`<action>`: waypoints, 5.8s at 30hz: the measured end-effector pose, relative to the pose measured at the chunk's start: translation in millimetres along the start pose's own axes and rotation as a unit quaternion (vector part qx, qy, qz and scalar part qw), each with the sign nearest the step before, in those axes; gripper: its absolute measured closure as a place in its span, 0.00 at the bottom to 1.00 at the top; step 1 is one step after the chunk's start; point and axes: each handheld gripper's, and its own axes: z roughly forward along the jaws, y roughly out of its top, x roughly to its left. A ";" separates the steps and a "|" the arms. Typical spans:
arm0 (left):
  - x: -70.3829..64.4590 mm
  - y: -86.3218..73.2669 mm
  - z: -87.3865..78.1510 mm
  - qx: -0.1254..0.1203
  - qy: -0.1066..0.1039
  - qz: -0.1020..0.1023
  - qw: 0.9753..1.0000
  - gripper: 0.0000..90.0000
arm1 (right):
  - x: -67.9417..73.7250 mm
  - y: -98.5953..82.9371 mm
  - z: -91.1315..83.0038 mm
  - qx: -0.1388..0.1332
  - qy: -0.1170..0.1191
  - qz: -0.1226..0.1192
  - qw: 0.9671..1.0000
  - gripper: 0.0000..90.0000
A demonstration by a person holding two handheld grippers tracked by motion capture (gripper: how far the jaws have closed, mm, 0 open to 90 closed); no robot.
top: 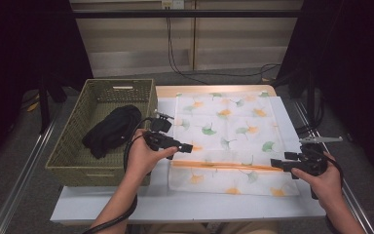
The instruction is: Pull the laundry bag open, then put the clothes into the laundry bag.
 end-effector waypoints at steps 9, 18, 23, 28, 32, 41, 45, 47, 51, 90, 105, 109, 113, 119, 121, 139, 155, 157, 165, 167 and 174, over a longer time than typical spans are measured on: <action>-5.3 -0.7 8.7 0.002 -0.010 0.004 1.000 0.11 | 2.8 1.4 1.7 -0.002 0.004 -0.003 1.000 0.26; -7.0 2.3 16.3 0.005 -0.025 0.007 1.000 0.08 | 9.6 4.9 6.7 0.000 0.011 -0.016 1.000 0.26; -7.9 3.2 17.9 -0.001 -0.033 0.002 0.999 0.07 | 12.9 5.9 8.6 0.006 0.016 -0.019 1.000 0.25; -7.1 2.9 19.2 0.002 -0.032 0.001 0.999 0.06 | 14.5 6.8 11.0 0.007 0.019 -0.024 0.999 0.25; -8.0 3.1 19.4 0.000 -0.034 -0.001 0.999 0.05 | 18.9 7.4 13.2 0.013 0.019 -0.028 0.999 0.25; -6.7 1.3 19.3 0.001 -0.034 -0.001 0.999 0.03 | 29.1 15.0 23.9 0.015 0.029 -0.047 0.998 0.24; -6.0 0.9 19.3 0.003 -0.032 0.001 0.999 0.03 | 34.4 17.6 31.8 0.019 0.032 -0.054 0.998 0.24; -7.6 0.6 20.4 0.001 -0.038 -0.004 0.999 0.03 | 37.1 19.3 35.6 0.023 0.033 -0.058 0.998 0.24; -10.5 0.0 23.7 0.008 -0.046 0.006 0.999 0.03 | 41.8 21.8 44.0 0.021 0.040 -0.069 0.997 0.22; -14.1 3.2 31.6 0.027 -0.060 0.029 0.997 0.03 | 66.3 29.1 103.5 0.047 0.047 -0.137 0.988 0.16; -16.5 2.0 29.5 0.022 -0.060 0.021 0.998 0.04 | 71.6 21.0 123.6 0.047 0.040 -0.174 0.983 0.16; -17.8 1.4 29.9 0.017 -0.061 0.016 0.998 0.04 | 74.4 19.1 124.3 0.045 0.037 -0.188 0.980 0.17; -17.5 -0.8 29.8 0.018 -0.064 0.014 0.998 0.04 | 76.4 17.3 125.8 0.037 0.026 -0.194 0.980 0.18; -15.2 -3.5 28.5 0.026 -0.058 0.020 0.998 0.04 | 73.4 19.7 124.6 0.037 0.027 -0.189 0.981 0.29; -15.2 -4.1 27.1 0.022 -0.055 0.017 0.998 0.04 | 72.1 20.5 123.8 0.036 0.024 -0.187 0.981 0.33; -15.9 -5.4 26.3 0.015 -0.060 0.004 0.998 0.04 | 67.1 26.7 125.7 0.029 0.016 -0.171 0.985 0.61; -20.1 -2.4 27.8 0.020 -0.063 0.015 0.998 0.04 | 67.9 30.9 125.1 0.042 0.026 -0.179 0.983 0.97; -18.6 -3.5 27.9 0.026 -0.063 0.018 0.997 0.04 | 67.7 32.7 125.1 0.050 0.025 -0.178 0.982 0.96; -19.1 -4.8 26.3 0.025 -0.066 0.017 0.997 0.04 | 67.0 34.7 124.0 0.052 0.029 -0.160 0.985 0.98; -19.1 -5.4 25.3 0.026 -0.064 0.019 0.997 0.04 | 66.5 35.3 122.8 0.048 0.030 -0.160 0.986 0.99; -20.0 -7.7 22.6 0.018 -0.065 0.013 0.998 0.04 | 62.4 42.6 114.4 0.034 0.049 -0.131 0.990 1.00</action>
